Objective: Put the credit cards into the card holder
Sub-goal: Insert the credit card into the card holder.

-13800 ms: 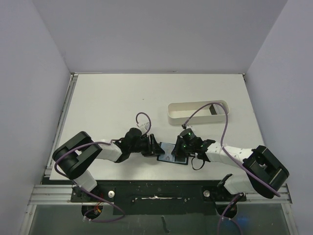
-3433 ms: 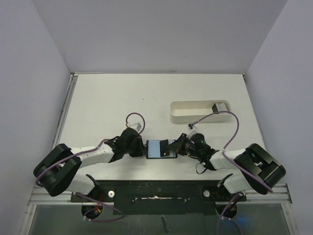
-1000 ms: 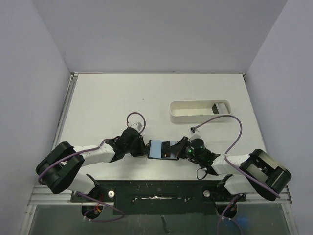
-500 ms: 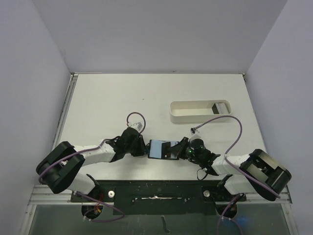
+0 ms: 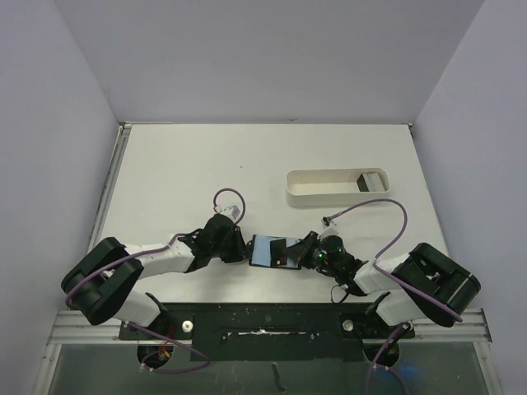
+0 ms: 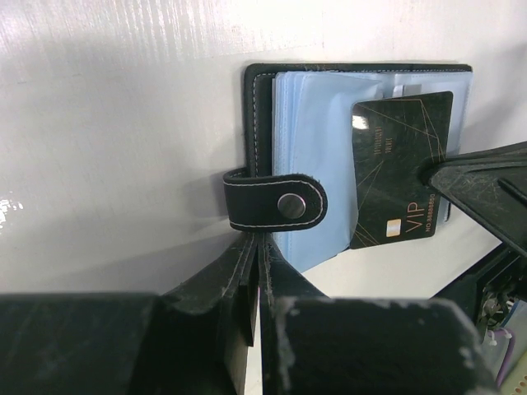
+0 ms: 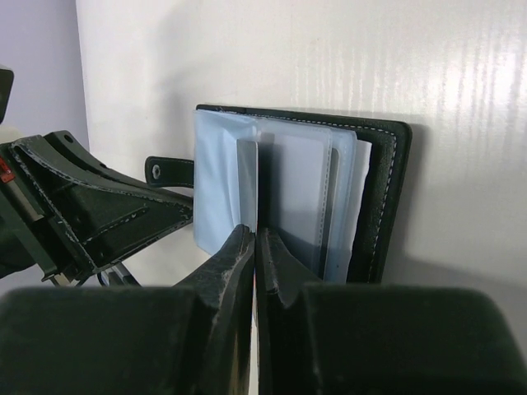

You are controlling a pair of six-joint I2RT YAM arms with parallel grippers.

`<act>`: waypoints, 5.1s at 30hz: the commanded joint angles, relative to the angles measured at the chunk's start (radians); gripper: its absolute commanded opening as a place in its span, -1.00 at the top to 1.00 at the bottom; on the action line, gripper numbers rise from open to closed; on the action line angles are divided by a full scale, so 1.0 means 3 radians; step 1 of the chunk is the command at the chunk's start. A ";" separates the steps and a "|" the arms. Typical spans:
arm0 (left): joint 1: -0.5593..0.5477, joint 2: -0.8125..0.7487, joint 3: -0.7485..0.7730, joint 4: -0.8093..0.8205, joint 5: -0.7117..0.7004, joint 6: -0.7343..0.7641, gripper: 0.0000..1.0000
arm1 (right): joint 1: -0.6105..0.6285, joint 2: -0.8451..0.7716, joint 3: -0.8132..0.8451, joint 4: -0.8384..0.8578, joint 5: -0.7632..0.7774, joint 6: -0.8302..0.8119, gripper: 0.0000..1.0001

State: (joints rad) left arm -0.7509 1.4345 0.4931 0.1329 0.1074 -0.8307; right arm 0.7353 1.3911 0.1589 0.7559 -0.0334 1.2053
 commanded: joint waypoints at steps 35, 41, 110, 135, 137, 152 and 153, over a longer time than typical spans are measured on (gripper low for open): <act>-0.0013 0.0106 -0.0089 0.0072 -0.0010 -0.0054 0.94 | 0.0269 -0.0622 -0.0147 -0.0404 0.0651 -0.0025 1.00; -0.0013 0.0115 -0.0097 0.0088 0.0007 -0.0064 0.94 | 0.0256 -0.0563 -0.0049 -0.0509 0.0638 -0.0048 1.00; -0.0105 0.0259 -0.0140 0.0246 0.0056 -0.0161 0.94 | -0.0119 -0.0053 -0.0145 0.0320 0.0048 0.0168 1.00; -0.0107 0.0256 -0.0145 0.0278 0.0076 -0.0171 0.95 | -0.0008 -0.0444 0.0771 -0.1996 0.0441 -0.0502 0.26; -0.0106 0.0257 -0.0141 0.0281 0.0077 -0.0171 0.95 | 0.0019 -0.0449 0.0823 -0.2070 0.0484 -0.0532 0.25; -0.0105 0.0273 -0.0100 0.0278 0.0097 -0.0160 0.95 | 0.0171 0.0006 0.1091 -0.1711 0.0275 -0.0684 0.39; -0.0105 0.0278 -0.0095 0.0278 0.0101 -0.0156 0.95 | 0.0176 0.0014 0.1095 -0.1709 0.0266 -0.0679 0.39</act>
State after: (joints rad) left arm -0.7719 1.4876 0.4751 0.2592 0.1368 -0.8951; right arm 0.7750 1.3727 0.4549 0.1917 0.0650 1.0218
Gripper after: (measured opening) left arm 0.033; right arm 0.307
